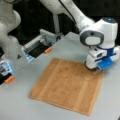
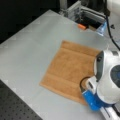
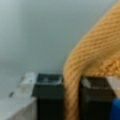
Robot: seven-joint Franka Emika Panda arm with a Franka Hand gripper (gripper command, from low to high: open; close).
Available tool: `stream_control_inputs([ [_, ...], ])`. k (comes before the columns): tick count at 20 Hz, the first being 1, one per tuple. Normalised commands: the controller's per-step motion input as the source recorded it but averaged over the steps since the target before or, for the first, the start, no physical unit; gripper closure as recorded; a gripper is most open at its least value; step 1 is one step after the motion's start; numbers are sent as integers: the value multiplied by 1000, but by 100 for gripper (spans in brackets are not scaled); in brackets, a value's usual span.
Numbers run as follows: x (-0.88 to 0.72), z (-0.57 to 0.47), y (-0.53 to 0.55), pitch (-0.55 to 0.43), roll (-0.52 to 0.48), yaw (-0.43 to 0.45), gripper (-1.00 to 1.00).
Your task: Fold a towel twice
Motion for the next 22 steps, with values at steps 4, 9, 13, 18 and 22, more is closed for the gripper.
stream_control_inputs([
  [4, 68, 194, -21, 123, -163, 70, 100],
  [9, -7, 418, -121, 188, -78, -6, 100],
  [13, -48, 353, -220, 165, 69, -138, 100],
  [18, -89, 189, -300, 101, 152, -138, 100],
  [22, -227, 80, -418, -128, 251, -191, 100],
])
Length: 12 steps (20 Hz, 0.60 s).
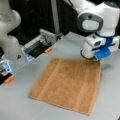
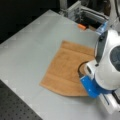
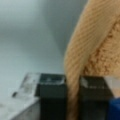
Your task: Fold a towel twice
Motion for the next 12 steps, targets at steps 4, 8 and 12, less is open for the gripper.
stream_control_inputs([
  [4, -366, -50, -415, -303, 269, -245, 100],
  [8, -510, -178, -260, -496, 215, -339, 100],
  [12, -575, -196, -131, -486, 210, -359, 100],
])
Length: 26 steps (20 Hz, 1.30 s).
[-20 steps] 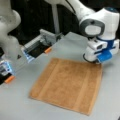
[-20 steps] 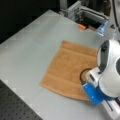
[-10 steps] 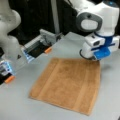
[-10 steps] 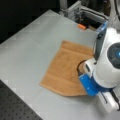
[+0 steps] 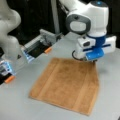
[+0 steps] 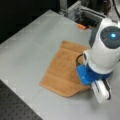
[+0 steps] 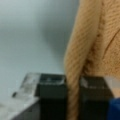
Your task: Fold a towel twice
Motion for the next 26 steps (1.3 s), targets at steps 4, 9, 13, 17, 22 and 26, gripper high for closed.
stream_control_inputs([
  [4, -565, -214, -39, -382, 167, -273, 100],
  [9, -399, -123, -40, -210, 118, -132, 100],
  [13, -367, 107, -141, -61, 70, -16, 100],
  [17, -416, 163, -239, 118, 50, -17, 100],
  [22, -386, 99, -256, 185, 64, -49, 100],
  [26, -278, -69, -169, 138, 107, -55, 100],
])
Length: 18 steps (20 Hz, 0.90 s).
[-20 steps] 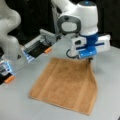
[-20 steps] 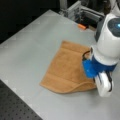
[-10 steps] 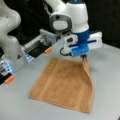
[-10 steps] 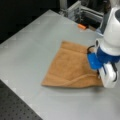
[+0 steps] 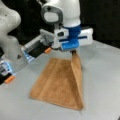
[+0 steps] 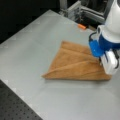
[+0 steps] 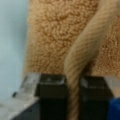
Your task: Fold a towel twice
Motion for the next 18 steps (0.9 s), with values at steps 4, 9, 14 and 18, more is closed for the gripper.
stream_control_inputs([
  [4, -327, -135, -165, 69, 109, -38, 100],
  [9, -571, -138, -200, 29, 145, -12, 100],
  [14, -780, -122, -210, -38, 178, 6, 100],
  [18, -699, -105, -196, -89, 154, 23, 100],
])
